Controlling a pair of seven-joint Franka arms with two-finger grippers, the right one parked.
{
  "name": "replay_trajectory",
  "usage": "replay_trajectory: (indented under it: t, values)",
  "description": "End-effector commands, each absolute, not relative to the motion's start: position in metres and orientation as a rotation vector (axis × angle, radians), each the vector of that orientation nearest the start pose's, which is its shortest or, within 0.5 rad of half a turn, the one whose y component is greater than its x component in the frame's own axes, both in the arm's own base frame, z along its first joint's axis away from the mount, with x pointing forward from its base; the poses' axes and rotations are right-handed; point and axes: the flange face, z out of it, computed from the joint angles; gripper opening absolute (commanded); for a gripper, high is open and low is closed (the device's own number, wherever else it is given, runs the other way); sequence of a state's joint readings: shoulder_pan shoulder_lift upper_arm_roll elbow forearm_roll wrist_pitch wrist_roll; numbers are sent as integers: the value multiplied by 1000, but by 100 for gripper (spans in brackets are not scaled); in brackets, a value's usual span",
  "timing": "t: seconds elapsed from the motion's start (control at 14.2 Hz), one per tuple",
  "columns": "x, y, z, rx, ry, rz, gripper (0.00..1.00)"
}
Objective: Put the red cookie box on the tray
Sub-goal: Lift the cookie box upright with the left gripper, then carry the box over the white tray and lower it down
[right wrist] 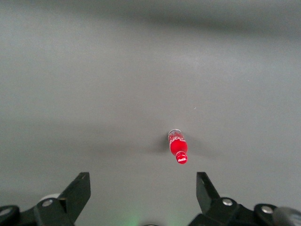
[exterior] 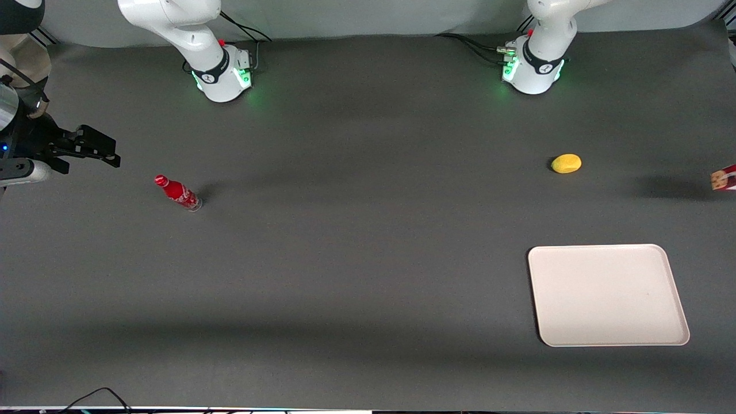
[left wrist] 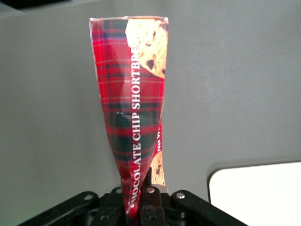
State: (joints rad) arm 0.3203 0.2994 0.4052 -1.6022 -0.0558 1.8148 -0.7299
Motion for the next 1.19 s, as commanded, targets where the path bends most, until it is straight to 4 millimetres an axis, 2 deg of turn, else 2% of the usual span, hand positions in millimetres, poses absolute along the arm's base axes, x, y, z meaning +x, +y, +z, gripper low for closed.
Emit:
replay_trajectory:
  t: [0.0,0.07,0.21,0.28,0.35,0.56,0.63,0.84,0.91,1.05,1.12]
  values:
    - [497,392,542,-2232,-2031,110,0]
    - [501,384,549,-2245,-2017,116,0]
    - [519,359,548,-2310,-1949,122,0]
    - [528,345,549,-2362,-1898,125,0]
    - [535,329,553,-2469,-1776,128,0]
    - [552,295,556,-2809,-1199,165,0]
    - [561,277,554,-2909,-978,177,0]
    - [592,220,534,-3025,-376,241,0]
    - [600,211,523,-3033,-161,265,0]
    - [615,212,499,-3019,273,267,0]
    - [623,213,485,-3006,398,249,0]
